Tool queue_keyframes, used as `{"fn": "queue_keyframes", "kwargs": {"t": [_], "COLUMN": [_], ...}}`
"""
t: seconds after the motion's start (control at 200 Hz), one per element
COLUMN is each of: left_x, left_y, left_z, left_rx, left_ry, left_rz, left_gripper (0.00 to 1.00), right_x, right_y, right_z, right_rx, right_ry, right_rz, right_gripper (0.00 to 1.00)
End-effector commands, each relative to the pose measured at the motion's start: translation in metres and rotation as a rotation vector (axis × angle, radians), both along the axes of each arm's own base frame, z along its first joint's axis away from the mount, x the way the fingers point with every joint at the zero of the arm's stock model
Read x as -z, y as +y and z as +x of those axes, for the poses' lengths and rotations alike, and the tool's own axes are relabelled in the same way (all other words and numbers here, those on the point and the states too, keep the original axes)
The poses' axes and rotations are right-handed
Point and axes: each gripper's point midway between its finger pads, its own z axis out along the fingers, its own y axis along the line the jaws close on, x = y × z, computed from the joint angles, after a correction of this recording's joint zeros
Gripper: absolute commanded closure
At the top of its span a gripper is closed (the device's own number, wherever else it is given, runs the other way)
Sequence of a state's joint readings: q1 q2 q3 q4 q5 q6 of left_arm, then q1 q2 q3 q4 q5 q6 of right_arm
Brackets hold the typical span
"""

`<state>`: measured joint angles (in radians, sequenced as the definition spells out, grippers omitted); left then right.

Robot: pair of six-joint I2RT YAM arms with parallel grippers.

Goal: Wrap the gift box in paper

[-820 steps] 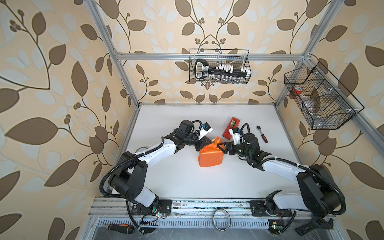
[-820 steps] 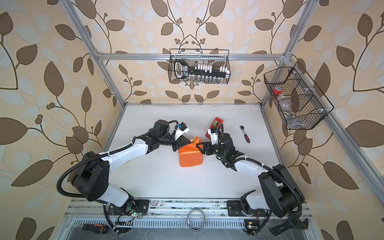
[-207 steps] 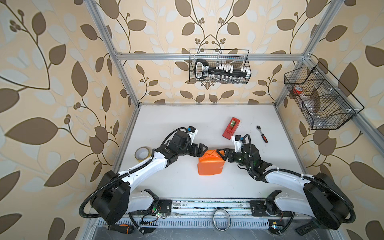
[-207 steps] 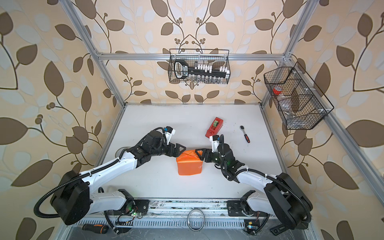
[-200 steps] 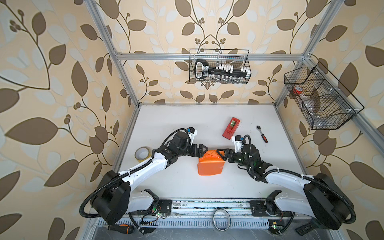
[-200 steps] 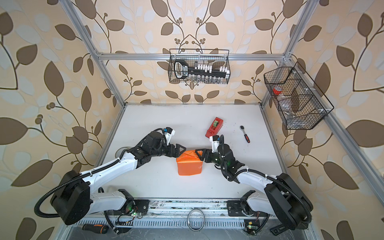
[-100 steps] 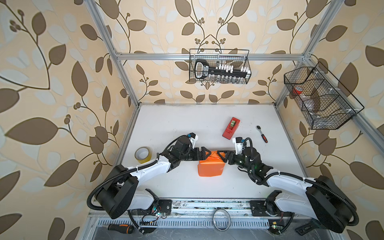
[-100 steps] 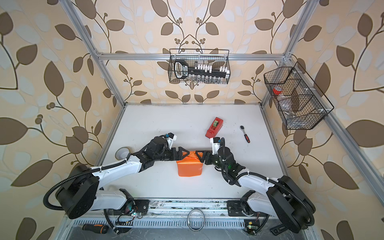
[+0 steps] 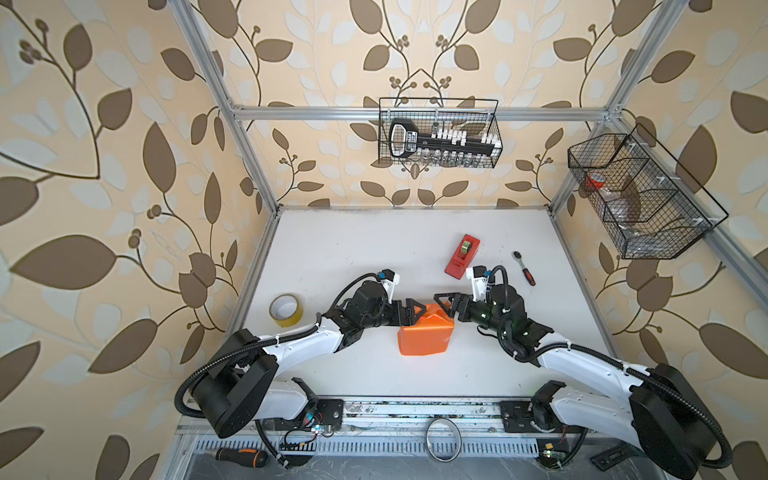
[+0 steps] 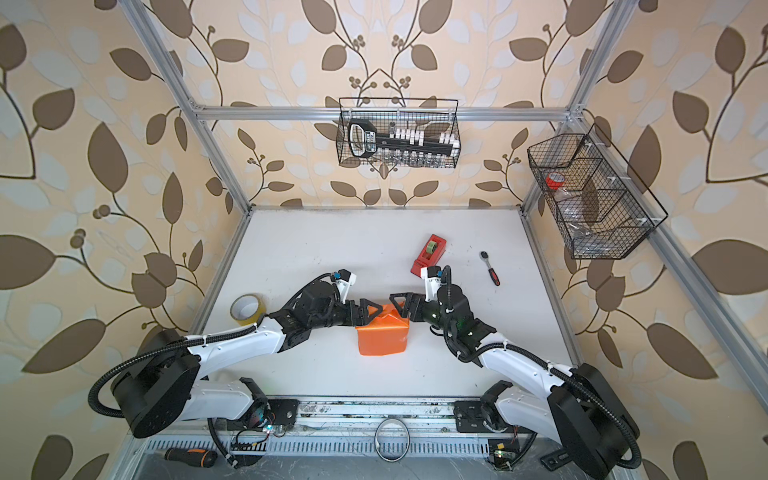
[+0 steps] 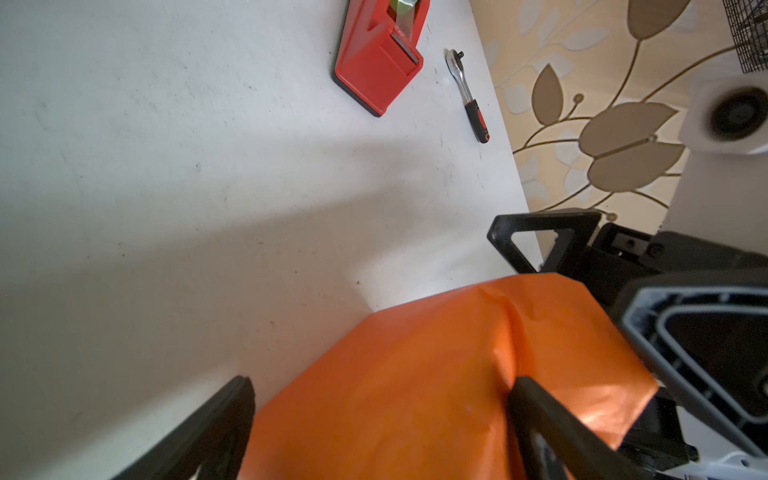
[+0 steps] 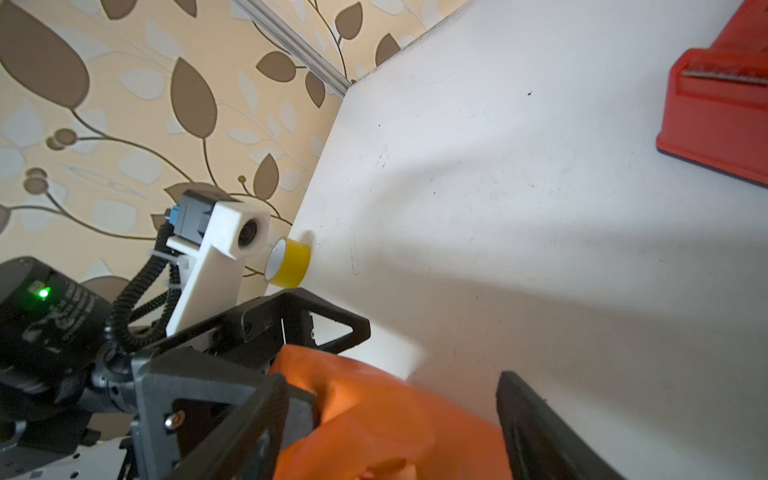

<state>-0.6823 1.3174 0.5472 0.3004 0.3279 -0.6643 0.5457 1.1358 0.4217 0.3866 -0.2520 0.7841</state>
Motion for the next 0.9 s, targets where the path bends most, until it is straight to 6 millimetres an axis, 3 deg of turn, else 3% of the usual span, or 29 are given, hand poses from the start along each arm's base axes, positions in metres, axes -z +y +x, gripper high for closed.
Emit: {"fn": "queue_keyframes", "kwargs": {"t": [0.0,0.31,0.71,0.895], "left_x": [0.044,0.039,-0.030,-0.021], "left_y": [0.018,0.019,-0.002,-0.014], "left_z": [-0.017,-0.015,-0.009,-0.019], "left_rx": [-0.008,-0.031,-0.031,0.022], "left_ry": [0.075,0.061,0.021,0.101], "left_rz": [0.146,0.135,-0.082,-0.109], "left_gripper": [0.03,0.03,0.01,0.01], "right_x": [0.013,0.038,0.066,0.070], "right_y": [-0.002,-0.006,-0.018,-0.021], "right_z": [-0.002,-0.030,-0.044,-0.045], "right_rx": [0.007,0.015,0.047,0.060], "right_ry": [0.111,0.195,0.157,0.139], "right_rz": [0.042,0.147,0.081,0.077], "right_gripper": [0.22,0.24,0.26,0.27]}}
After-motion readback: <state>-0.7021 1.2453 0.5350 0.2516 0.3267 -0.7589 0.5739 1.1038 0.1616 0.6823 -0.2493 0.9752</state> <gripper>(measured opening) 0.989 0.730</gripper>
